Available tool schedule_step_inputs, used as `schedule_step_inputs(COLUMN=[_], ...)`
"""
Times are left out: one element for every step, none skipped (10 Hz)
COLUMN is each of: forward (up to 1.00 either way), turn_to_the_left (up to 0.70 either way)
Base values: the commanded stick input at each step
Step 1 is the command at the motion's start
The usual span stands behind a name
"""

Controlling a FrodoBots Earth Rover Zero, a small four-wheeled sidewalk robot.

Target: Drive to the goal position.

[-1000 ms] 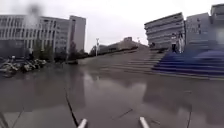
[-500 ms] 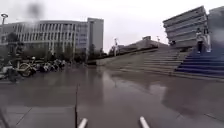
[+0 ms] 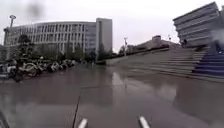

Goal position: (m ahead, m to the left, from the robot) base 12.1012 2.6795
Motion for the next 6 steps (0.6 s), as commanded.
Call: schedule_step_inputs(forward=[1.00,1.00,1.00,1.00,1.00,1.00], turn_to_the_left=[0.00,0.00,0.00,-0.01,0.00,0.00])
